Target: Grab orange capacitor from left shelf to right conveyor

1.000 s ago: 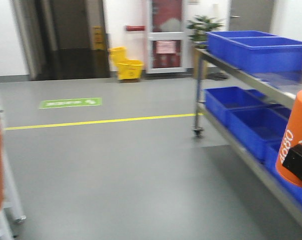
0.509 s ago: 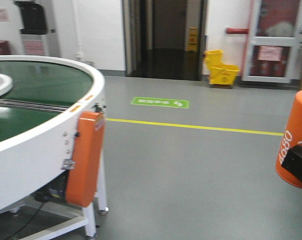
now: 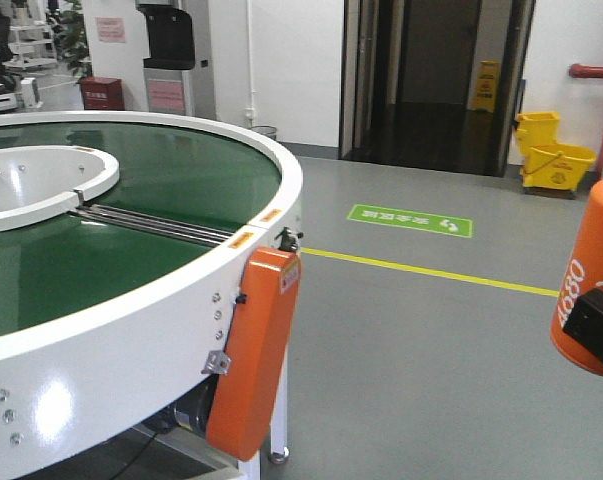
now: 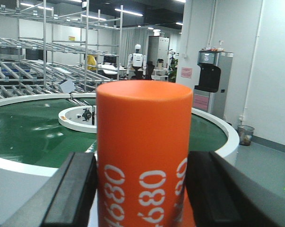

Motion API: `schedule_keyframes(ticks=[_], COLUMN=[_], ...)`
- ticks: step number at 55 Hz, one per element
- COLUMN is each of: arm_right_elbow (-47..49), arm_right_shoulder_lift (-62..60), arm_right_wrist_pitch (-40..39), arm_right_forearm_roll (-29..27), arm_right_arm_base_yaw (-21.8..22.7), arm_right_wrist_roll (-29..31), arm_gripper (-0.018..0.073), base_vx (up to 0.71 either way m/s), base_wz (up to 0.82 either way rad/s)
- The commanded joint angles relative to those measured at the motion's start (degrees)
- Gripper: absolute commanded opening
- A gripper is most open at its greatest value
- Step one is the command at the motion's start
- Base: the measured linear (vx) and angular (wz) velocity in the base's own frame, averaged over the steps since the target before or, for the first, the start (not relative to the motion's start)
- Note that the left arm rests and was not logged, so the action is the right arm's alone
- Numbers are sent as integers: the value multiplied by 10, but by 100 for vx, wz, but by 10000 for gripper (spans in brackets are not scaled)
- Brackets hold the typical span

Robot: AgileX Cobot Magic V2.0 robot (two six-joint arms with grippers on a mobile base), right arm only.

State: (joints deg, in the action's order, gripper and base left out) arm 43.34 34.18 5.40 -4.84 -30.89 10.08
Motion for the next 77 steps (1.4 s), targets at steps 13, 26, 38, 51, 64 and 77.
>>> schedule_keyframes(ticks=[13,26,38,51,64,77], arm_right_elbow=[17,17,17,17,17,17], arm_right_shoulder_lift=[-2,-2,-2,-2,-2,-2], arm_right_wrist_pitch=[-48,-48,-48,-48,-48,-48], arm_right_forearm_roll=[5,5,5,5,5,5], arm_right_arm_base_yaw=[0,0,0,0,0,0], arm_right_wrist_roll=[5,5,5,5,5,5], arm_gripper=[-7,-7,-7,-7,-7,-7], base_vx=[37,39,39,36,33,27], base_wz=[20,22,25,26,29,34])
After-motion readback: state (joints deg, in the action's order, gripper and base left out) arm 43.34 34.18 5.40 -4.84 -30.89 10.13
